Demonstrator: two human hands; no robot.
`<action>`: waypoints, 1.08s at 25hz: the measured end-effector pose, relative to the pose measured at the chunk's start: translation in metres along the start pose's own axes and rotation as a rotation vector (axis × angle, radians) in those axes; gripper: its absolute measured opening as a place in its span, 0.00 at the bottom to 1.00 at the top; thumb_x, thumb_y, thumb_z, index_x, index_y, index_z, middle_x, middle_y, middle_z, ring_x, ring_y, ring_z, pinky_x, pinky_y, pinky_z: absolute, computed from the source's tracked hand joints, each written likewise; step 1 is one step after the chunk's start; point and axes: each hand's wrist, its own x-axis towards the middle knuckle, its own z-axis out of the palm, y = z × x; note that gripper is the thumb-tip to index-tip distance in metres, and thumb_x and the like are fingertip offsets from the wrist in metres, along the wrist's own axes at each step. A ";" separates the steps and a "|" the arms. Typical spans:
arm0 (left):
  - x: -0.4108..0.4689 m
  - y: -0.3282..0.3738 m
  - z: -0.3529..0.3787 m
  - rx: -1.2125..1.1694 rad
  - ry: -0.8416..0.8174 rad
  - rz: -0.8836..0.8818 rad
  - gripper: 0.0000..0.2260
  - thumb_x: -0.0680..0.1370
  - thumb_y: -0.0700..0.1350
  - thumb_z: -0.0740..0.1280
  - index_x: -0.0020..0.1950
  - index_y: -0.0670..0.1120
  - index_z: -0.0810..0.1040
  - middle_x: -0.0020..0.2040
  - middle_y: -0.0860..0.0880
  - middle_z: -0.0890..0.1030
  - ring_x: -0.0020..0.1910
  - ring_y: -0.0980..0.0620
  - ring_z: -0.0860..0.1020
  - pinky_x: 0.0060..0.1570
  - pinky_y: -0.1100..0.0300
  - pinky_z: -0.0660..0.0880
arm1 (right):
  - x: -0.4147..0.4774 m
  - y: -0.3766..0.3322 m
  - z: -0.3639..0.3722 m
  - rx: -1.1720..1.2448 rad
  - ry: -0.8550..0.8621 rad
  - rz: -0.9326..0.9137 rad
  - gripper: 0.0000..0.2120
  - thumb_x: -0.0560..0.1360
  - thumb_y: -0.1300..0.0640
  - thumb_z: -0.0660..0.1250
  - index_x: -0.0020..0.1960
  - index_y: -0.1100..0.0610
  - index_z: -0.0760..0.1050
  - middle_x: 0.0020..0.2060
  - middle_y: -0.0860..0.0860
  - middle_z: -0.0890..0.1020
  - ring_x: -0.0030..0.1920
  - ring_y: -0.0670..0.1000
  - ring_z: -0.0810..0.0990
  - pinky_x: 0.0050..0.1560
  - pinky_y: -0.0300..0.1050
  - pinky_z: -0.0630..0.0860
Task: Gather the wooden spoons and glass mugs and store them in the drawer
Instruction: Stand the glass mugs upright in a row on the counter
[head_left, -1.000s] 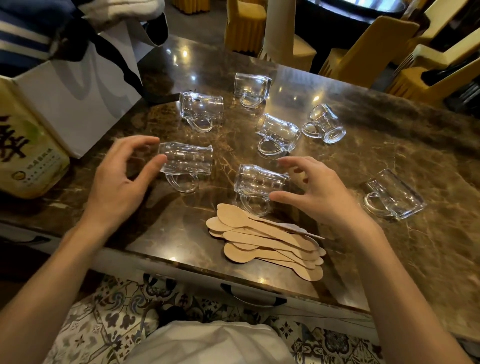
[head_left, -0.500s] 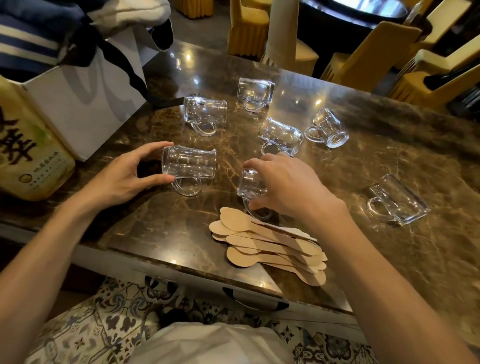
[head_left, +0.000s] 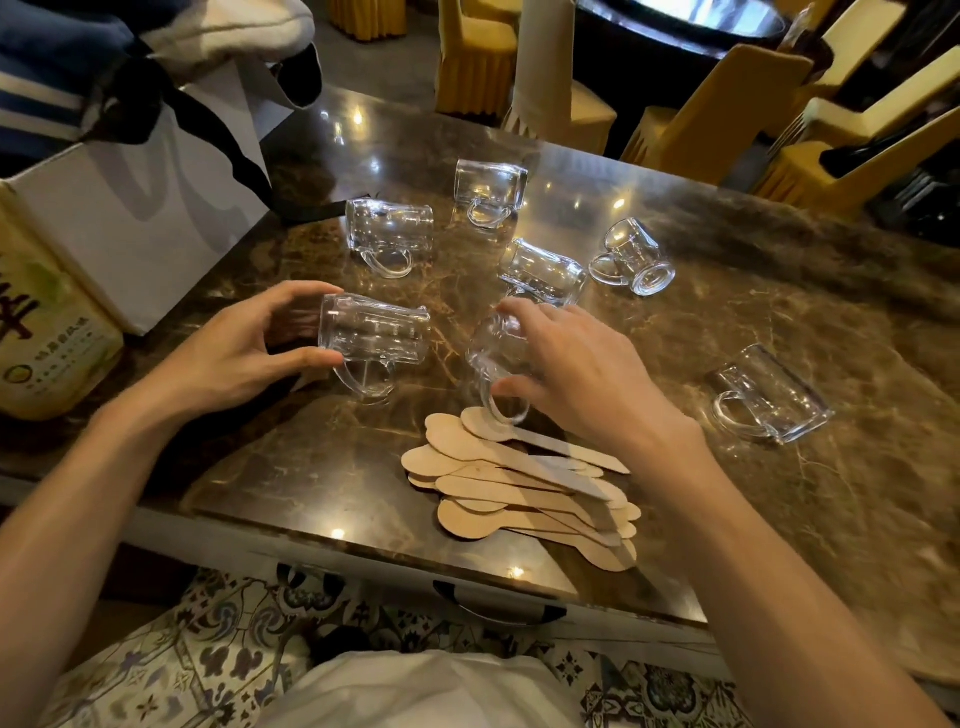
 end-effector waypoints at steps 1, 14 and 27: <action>0.003 0.005 -0.002 0.030 -0.007 0.004 0.25 0.67 0.51 0.71 0.61 0.64 0.70 0.55 0.70 0.78 0.57 0.67 0.76 0.53 0.76 0.70 | -0.001 0.003 -0.003 0.044 0.030 0.021 0.33 0.71 0.42 0.69 0.70 0.50 0.61 0.60 0.50 0.78 0.60 0.54 0.74 0.52 0.52 0.74; 0.064 0.074 0.004 0.504 -0.162 0.118 0.35 0.66 0.62 0.65 0.71 0.49 0.67 0.64 0.48 0.75 0.55 0.56 0.73 0.50 0.65 0.70 | -0.015 0.048 -0.001 0.668 0.291 0.245 0.32 0.68 0.50 0.74 0.68 0.50 0.66 0.52 0.44 0.77 0.52 0.44 0.77 0.52 0.41 0.76; 0.118 0.121 0.043 0.923 -0.289 0.147 0.31 0.73 0.61 0.65 0.70 0.46 0.68 0.62 0.44 0.77 0.56 0.46 0.76 0.54 0.55 0.72 | -0.011 0.070 0.014 0.995 0.179 0.246 0.28 0.71 0.60 0.72 0.68 0.50 0.65 0.55 0.34 0.70 0.49 0.25 0.74 0.47 0.22 0.70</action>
